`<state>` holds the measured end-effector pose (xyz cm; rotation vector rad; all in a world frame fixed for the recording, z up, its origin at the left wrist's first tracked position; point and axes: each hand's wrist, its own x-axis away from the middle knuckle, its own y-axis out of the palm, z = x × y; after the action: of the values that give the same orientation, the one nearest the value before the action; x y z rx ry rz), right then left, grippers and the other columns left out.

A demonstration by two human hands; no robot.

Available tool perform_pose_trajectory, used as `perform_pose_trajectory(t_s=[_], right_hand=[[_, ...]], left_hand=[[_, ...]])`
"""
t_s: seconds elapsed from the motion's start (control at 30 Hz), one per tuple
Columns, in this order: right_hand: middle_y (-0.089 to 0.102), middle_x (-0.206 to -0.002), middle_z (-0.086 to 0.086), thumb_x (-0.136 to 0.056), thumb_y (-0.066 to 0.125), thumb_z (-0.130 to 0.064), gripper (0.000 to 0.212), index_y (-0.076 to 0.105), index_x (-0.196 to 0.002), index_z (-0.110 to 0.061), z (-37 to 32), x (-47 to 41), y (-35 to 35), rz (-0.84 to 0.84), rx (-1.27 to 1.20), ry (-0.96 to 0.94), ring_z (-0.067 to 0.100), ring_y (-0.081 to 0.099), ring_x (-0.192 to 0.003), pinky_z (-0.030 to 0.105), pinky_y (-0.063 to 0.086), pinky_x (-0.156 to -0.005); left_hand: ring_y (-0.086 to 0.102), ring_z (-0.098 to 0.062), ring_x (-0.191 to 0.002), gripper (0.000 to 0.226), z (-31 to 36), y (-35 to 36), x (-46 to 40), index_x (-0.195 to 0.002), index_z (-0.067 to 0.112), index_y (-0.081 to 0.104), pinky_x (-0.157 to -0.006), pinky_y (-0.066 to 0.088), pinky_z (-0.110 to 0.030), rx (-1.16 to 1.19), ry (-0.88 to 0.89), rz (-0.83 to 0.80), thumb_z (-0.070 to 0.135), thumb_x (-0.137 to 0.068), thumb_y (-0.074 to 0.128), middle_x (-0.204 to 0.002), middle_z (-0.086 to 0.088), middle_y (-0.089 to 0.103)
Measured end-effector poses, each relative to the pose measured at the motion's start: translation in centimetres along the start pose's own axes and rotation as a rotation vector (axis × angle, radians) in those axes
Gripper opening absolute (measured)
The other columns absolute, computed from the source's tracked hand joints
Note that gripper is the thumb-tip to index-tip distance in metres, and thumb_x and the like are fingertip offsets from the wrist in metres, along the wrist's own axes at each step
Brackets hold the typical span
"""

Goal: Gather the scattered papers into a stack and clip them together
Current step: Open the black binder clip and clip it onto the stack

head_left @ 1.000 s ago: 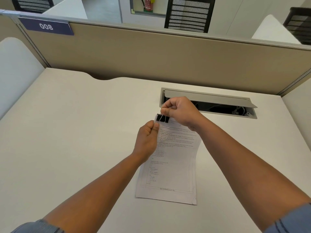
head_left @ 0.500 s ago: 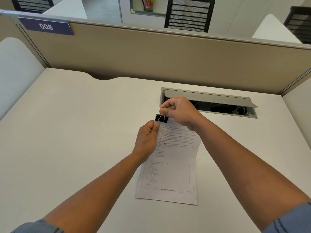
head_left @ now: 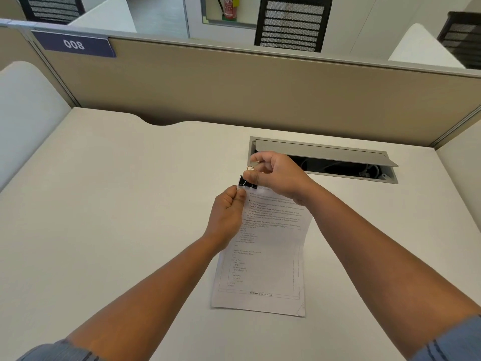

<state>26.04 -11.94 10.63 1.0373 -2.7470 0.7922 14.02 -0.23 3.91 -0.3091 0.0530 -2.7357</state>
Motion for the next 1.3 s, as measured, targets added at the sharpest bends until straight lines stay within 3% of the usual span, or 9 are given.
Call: perform_pose_trajectory(t_s=[0.07, 0.2, 0.33, 0.5, 0.6, 0.77, 0.97, 1.17, 1.3], right_hand=[[0.063, -0.140, -0.004, -0.067, 0.082, -0.067, 0.101, 0.044, -0.151, -0.027, 0.5, 0.4, -0.2, 0.068, 0.115, -0.036, 0.014, 0.056, -0.130, 0.038, 0.044, -0.109], [0.023, -0.169, -0.003, -0.057, 0.063, -0.090, 0.121, 0.026, -0.159, -0.035, 2.4, 1.5, -0.8, 0.416, 0.441, -0.046, 0.021, 0.019, -0.155, 0.054, 0.021, -0.118], [-0.002, -0.170, -0.006, -0.052, 0.072, -0.089, 0.134, 0.010, -0.159, -0.040, 6.3, 2.3, -1.0, 0.499, 0.017, 0.076, 0.022, 0.016, -0.154, 0.055, 0.027, -0.118], [0.059, -0.142, 0.014, -0.077, 0.087, -0.034, 0.093, 0.034, -0.153, -0.023, 10.1, 3.9, -0.3, 0.237, -0.751, 0.143, 0.038, 0.059, -0.128, 0.053, 0.055, -0.100], [0.071, -0.129, 0.014, -0.087, 0.075, -0.012, 0.052, 0.058, -0.137, -0.010, 10.6, 5.1, 0.9, 0.052, -0.784, 0.172, 0.038, 0.066, -0.121, 0.051, 0.059, -0.094], [0.070, -0.131, 0.011, -0.091, 0.069, -0.001, 0.048, 0.060, -0.136, -0.014, 11.3, 6.3, 2.1, -0.180, -0.731, 0.238, 0.032, 0.067, -0.120, 0.050, 0.056, -0.098], [0.074, -0.121, 0.013, -0.089, 0.073, -0.003, 0.043, 0.065, -0.131, -0.009, 10.2, 6.2, 2.7, -0.104, -0.698, 0.287, 0.033, 0.072, -0.110, 0.047, 0.060, -0.091], [0.076, -0.115, 0.015, -0.088, 0.075, -0.003, 0.032, 0.070, -0.119, -0.008, 9.1, 5.0, 2.1, 0.048, -0.707, 0.286, 0.036, 0.074, -0.104, 0.056, 0.058, -0.092], [0.077, -0.111, 0.014, -0.087, 0.075, -0.002, 0.033, 0.070, -0.119, -0.008, 8.4, 4.1, 1.7, 0.097, -0.693, 0.275, 0.036, 0.075, -0.101, 0.056, 0.059, -0.089]], left_hand=[[0.068, -0.017, -0.079, 0.032, 0.1, -0.2, 0.1, -0.093, 0.024, 0.068, -0.071, 0.057, -0.037, 0.000, 0.011, 0.007, 0.032, -0.110, 0.042, -0.086, 0.003, 0.074], [0.070, -0.023, -0.081, 0.032, 0.4, -0.8, 0.3, -0.095, 0.021, 0.067, -0.068, 0.057, -0.039, -0.019, 0.041, 0.026, 0.032, -0.110, 0.041, -0.092, -0.003, 0.074], [0.068, -0.022, -0.082, 0.035, 0.6, -1.5, 0.3, -0.095, 0.010, 0.064, -0.070, 0.056, -0.038, 0.010, 0.032, 0.055, 0.031, -0.110, 0.041, -0.095, -0.012, 0.073], [0.072, -0.016, -0.082, 0.035, 1.4, -2.1, 0.2, -0.100, 0.014, 0.068, -0.071, 0.059, -0.034, 0.054, 0.012, 0.072, 0.031, -0.111, 0.039, -0.095, -0.001, 0.078], [0.075, -0.024, -0.087, 0.037, 1.9, -2.6, -0.1, -0.105, 0.008, 0.066, -0.077, 0.061, -0.044, 0.088, -0.013, 0.096, 0.032, -0.111, 0.039, -0.099, -0.005, 0.079], [0.076, -0.031, -0.092, 0.038, 2.6, -4.1, -1.4, -0.109, 0.008, 0.066, -0.079, 0.062, -0.048, 0.084, -0.060, 0.146, 0.035, -0.110, 0.039, -0.100, -0.006, 0.079], [0.077, -0.017, -0.088, 0.025, 2.5, -5.6, -3.0, -0.115, 0.011, 0.064, -0.070, 0.061, -0.032, 0.151, -0.168, 0.157, 0.028, -0.108, 0.048, -0.104, -0.002, 0.079], [0.074, -0.034, -0.104, 0.028, -0.2, -6.2, -1.5, -0.126, 0.010, 0.062, -0.089, 0.059, -0.057, 0.254, -0.420, -0.100, 0.012, -0.098, 0.066, -0.120, -0.012, 0.075], [0.069, -0.039, -0.115, 0.032, -2.0, -6.7, -0.5, -0.130, 0.009, 0.062, -0.095, 0.056, -0.059, 0.342, -0.519, -0.241, 0.002, -0.099, 0.059, -0.127, -0.015, 0.072]])
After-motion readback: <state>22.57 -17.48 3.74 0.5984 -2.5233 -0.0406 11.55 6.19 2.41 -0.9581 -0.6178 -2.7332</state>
